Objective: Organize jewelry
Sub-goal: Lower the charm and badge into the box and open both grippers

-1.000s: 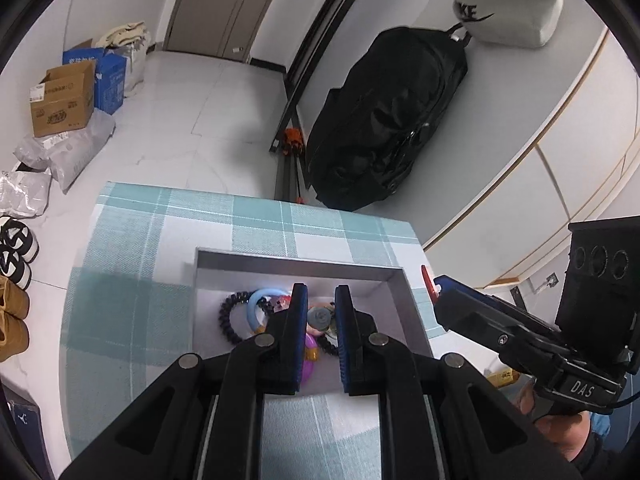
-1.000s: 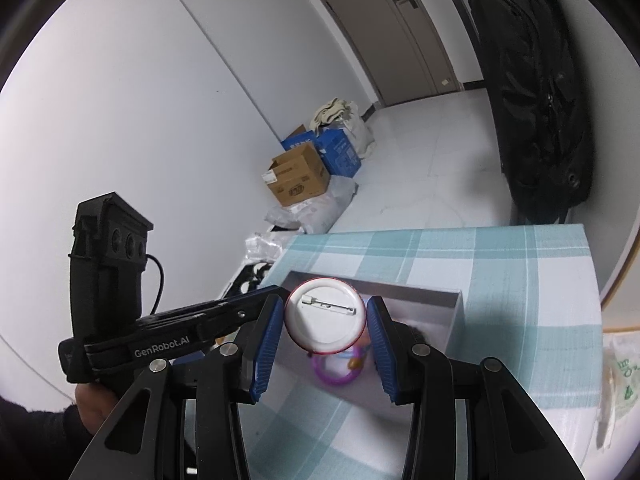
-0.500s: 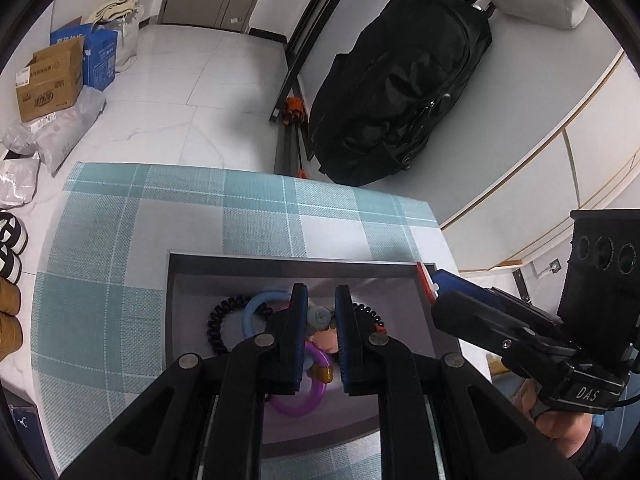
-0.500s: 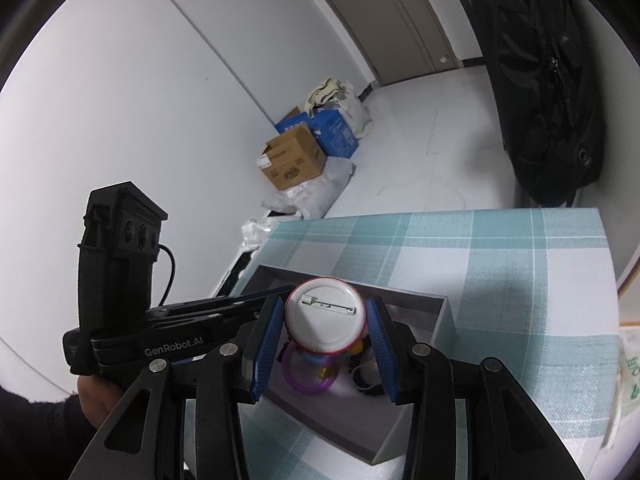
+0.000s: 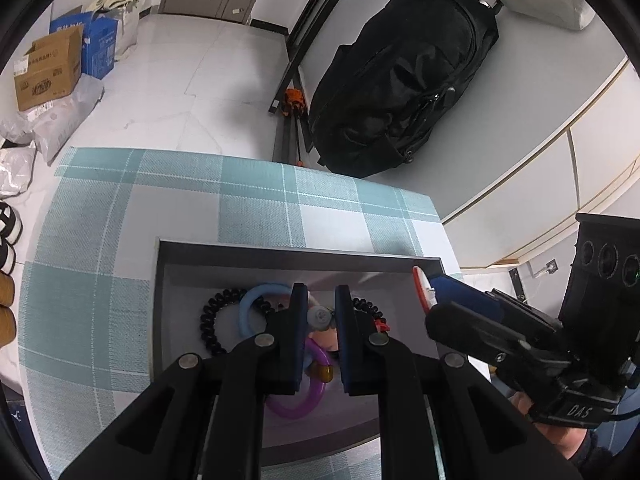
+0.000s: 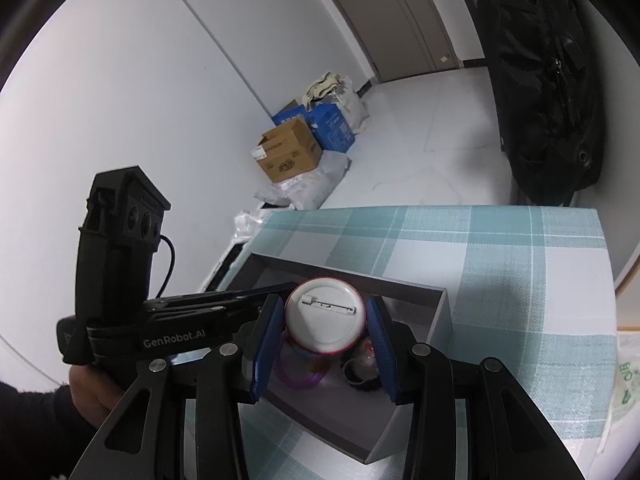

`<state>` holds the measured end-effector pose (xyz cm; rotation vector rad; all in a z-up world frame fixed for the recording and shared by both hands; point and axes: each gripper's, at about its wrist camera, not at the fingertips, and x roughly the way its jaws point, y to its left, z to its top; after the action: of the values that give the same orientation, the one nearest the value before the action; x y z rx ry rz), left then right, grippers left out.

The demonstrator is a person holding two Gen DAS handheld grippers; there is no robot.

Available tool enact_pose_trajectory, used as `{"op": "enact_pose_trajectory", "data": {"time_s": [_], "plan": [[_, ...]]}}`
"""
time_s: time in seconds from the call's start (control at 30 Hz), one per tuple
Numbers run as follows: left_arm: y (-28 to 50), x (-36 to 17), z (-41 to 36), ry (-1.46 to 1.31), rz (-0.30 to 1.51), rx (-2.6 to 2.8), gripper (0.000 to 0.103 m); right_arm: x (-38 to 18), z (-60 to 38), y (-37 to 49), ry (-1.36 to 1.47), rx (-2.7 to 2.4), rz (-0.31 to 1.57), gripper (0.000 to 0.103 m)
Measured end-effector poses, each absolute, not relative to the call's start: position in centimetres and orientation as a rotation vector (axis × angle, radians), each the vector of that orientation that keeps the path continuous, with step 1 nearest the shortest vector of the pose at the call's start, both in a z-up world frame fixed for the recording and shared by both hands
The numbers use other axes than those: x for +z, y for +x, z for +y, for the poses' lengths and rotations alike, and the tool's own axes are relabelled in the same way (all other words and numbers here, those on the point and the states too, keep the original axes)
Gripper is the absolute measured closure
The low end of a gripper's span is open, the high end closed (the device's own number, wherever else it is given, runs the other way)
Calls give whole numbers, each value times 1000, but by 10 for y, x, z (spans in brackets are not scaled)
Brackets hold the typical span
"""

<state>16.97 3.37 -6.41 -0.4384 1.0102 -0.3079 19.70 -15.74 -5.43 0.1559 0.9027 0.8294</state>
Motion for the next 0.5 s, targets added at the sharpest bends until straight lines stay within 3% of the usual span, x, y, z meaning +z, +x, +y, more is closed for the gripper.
{"op": "enact_pose_trajectory", "data": {"time_s": [0.3, 0.43, 0.5], "plan": [[173, -71, 27, -403, 1042, -286, 92, -57, -154, 197, 120, 809, 894, 60], [172, -70, 25, -395, 1048, -289, 82, -53, -154, 194, 95, 802, 872, 59], [168, -66, 25, -398, 1036, -296, 71, -50, -155, 191, 82, 802, 849, 50]]}}
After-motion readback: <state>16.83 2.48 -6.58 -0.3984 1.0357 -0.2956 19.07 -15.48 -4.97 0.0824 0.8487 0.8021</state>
